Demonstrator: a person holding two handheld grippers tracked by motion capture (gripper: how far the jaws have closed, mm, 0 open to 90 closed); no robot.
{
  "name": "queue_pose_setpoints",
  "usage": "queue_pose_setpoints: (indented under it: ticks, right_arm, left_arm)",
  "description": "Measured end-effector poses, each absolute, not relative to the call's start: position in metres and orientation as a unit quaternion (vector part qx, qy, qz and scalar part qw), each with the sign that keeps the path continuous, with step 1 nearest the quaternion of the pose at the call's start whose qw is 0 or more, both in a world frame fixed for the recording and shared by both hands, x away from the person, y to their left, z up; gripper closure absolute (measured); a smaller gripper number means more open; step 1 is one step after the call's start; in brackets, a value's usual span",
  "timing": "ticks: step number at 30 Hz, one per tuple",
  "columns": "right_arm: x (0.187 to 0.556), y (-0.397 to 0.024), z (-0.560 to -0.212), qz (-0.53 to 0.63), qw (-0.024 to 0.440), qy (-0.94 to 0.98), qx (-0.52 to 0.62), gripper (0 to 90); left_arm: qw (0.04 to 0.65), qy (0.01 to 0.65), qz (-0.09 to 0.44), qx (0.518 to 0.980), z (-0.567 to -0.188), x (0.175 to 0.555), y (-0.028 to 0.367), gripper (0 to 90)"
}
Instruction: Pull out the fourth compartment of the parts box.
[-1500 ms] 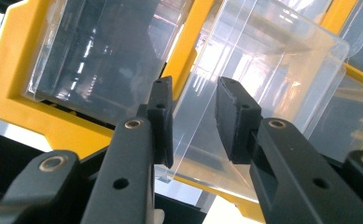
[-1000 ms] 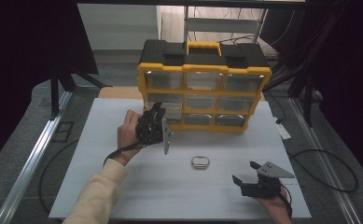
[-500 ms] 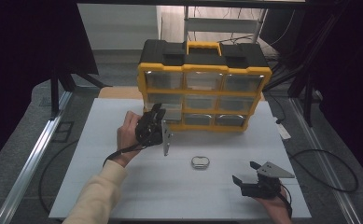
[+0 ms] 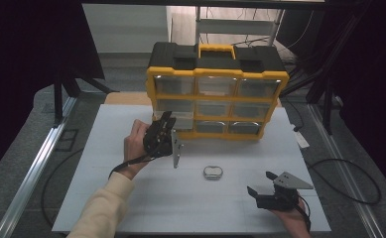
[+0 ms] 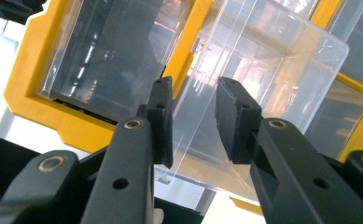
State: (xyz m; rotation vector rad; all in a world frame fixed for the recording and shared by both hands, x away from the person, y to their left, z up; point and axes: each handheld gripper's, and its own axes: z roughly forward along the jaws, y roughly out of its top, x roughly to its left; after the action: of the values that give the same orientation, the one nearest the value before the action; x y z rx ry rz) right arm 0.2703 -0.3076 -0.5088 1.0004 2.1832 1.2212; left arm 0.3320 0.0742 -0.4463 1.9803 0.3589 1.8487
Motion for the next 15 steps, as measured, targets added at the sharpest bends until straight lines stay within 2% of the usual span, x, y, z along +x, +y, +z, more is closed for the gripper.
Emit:
queue_pose_setpoints:
  ticks: [15]
  right_arm:
    - [0.2703, -0.3077, -0.5087, 0.442, 0.222, 0.79, 0.362, 10.5]
  left_arm:
    - [0.206, 0.127, 0.664, 0.708, -0.446, 0.328, 0.0745, 67.7]
